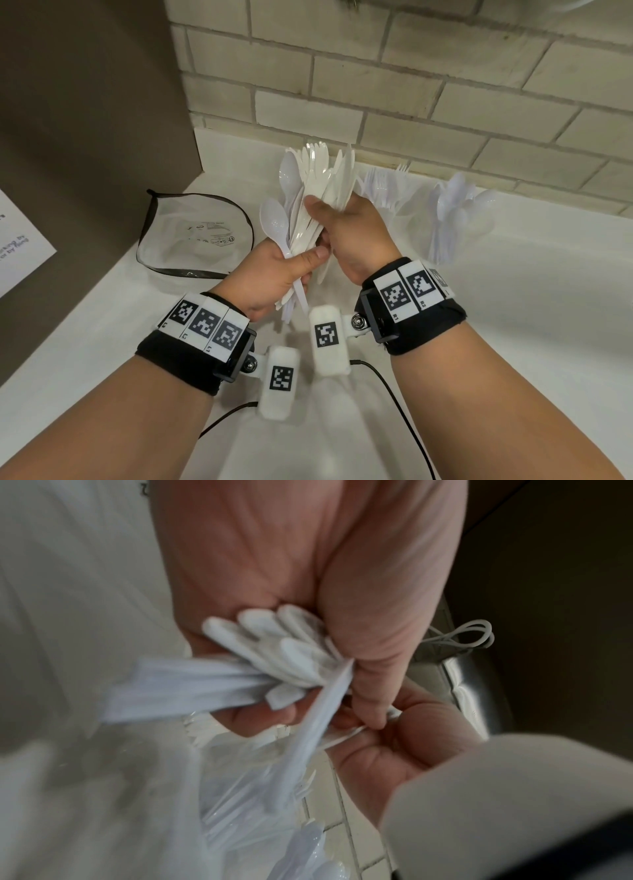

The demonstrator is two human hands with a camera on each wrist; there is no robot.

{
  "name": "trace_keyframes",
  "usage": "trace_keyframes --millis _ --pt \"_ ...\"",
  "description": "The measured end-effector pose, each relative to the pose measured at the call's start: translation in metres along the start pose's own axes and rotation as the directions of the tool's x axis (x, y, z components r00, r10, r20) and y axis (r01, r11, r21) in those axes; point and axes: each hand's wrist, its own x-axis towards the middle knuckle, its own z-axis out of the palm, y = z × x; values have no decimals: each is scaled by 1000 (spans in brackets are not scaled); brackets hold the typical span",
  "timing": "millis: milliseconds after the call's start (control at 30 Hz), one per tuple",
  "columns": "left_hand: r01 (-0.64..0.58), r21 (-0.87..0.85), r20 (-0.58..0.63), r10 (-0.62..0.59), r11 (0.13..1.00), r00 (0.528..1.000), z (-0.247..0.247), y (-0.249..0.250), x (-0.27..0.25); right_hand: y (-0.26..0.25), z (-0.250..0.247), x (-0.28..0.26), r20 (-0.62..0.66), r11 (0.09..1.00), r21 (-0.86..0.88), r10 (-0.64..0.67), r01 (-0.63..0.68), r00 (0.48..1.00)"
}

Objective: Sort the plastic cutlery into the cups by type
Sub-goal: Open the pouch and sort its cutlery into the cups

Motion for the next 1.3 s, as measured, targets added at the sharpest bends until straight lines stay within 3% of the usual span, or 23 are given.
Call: trace_keyframes --millis 100,333,567,833,1133,1300 --pt "6 -8 15 -6 1000 1000 1 -1 -1 -1 -1 1 -16 999 44 19 -18 1000" --pt "-19 -76 13 20 997 1000 -6 -12 2 1 -1 0 -11 998 -47 -40 40 999" --pt "-47 43 -16 47 998 999 -9 -19 1 -17 -6 5 -111 994 -81 -78 69 991" --pt "-62 -5 -7 62 998 998 -9 -20 3 -7 -4 1 51 978 -188 -78 86 996" --pt "-48 -30 37 49 998 998 -6 -9 -5 -27 -9 9 -132 983 -103 -162 150 978" --pt "-31 -11 25 32 999 999 -7 -11 -3 -44 -14 10 -298 968 -55 -249 243 922"
